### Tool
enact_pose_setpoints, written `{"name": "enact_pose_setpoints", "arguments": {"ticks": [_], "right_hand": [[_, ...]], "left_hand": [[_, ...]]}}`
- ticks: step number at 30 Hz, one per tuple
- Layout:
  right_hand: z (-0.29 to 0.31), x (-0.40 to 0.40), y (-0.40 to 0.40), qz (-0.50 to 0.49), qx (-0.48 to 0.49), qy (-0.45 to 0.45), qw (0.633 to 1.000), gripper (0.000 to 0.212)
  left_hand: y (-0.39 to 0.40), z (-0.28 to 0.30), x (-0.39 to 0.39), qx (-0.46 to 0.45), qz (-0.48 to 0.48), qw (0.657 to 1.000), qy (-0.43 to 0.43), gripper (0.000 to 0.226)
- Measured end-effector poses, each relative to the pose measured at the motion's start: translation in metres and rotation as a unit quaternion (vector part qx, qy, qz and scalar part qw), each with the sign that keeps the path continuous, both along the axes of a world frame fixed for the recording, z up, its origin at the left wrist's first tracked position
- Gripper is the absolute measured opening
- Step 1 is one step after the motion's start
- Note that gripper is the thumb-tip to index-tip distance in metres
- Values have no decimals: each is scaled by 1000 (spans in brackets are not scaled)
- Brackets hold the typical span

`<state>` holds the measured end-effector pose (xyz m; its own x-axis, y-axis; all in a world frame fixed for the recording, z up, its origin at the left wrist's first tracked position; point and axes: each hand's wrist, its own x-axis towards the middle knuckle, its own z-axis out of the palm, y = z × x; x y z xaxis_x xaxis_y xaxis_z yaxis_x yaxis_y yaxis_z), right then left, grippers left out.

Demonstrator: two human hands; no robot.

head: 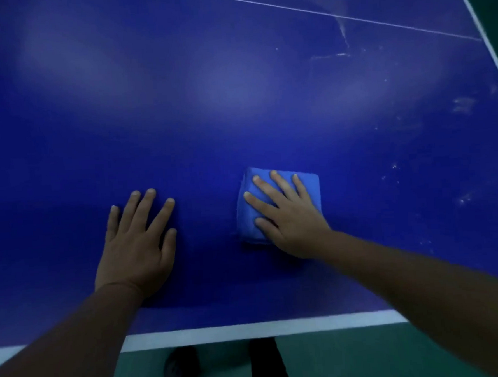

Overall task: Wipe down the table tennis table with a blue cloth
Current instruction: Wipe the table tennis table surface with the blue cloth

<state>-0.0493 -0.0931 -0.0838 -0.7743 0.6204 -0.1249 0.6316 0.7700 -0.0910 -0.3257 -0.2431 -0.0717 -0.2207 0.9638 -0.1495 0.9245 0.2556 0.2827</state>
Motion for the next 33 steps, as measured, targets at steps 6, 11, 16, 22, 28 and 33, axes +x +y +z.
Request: {"name": "enact_pose_setpoints", "arguments": {"ticks": [6,11,16,22,28,33], "right_hand": [[10,4,173,-198,-17,-26,980,56],[0,-6,108,-8,25,-4,1000,55],[3,13,108,54,26,10,998,54],[-4,15,101,228,7,28,973,52],[11,-8,250,-42,43,8,998,52],[-4,-7,176,147,55,45,987,51]], "left_hand": [[0,0,5,15,14,1000,11,61],[2,-2,4,18,14,999,26,58],[1,-4,1,19,4,999,46,56],[0,-7,0,17,-6,998,58,55],[2,-4,1,-4,-1,998,58,59],[10,3,8,13,27,998,62,63]]}}
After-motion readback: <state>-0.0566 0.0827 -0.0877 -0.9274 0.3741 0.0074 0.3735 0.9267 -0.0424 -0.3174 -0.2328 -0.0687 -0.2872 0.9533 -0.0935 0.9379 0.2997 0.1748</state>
